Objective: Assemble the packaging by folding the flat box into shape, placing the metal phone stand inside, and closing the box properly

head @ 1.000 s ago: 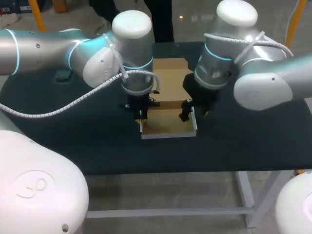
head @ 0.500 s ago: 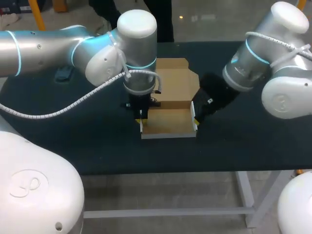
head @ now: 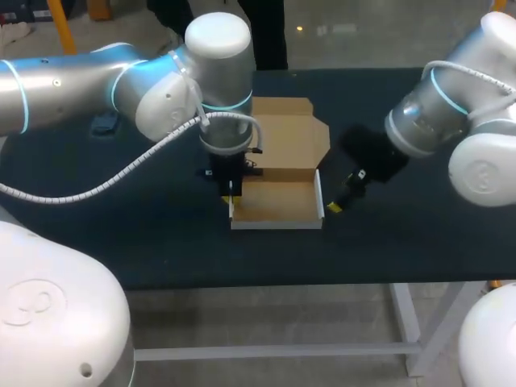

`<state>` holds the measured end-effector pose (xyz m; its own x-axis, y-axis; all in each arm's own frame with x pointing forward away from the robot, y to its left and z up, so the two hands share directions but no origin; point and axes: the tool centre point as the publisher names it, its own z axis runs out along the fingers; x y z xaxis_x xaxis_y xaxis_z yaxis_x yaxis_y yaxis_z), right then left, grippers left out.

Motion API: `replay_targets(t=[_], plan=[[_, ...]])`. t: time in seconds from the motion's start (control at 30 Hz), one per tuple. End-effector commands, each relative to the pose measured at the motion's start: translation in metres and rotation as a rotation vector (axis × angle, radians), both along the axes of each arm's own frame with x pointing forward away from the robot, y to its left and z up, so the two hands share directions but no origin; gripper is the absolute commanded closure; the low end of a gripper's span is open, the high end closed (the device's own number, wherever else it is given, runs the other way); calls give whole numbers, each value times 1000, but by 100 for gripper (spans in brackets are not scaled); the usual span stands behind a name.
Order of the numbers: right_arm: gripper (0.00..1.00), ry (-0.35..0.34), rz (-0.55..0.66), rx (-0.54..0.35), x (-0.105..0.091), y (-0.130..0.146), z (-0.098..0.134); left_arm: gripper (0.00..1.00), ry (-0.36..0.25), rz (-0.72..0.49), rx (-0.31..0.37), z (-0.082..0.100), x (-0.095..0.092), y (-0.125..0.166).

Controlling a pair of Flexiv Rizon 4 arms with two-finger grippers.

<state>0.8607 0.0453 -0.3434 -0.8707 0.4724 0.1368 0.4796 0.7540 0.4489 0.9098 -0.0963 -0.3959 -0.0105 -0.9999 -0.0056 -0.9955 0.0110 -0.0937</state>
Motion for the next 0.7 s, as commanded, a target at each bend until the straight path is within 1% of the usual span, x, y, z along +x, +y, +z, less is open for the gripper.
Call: replay_targets(t=[0.03,0.17,0.27,0.5,0.7], plan=[[0,-57,56,87,-20,-28,15,100,3,1,2,1,0,2],[0,-114,133,122,-29,-40,24,100,9,3,-3,1,-1,4],[0,-148,169,114,-35,-45,30,100,14,7,-7,1,-2,6],[0,-176,218,97,-40,-48,33,100,15,23,10,-3,-3,10],[0,-188,235,111,-43,-52,35,100,5,36,65,-5,-4,13]])
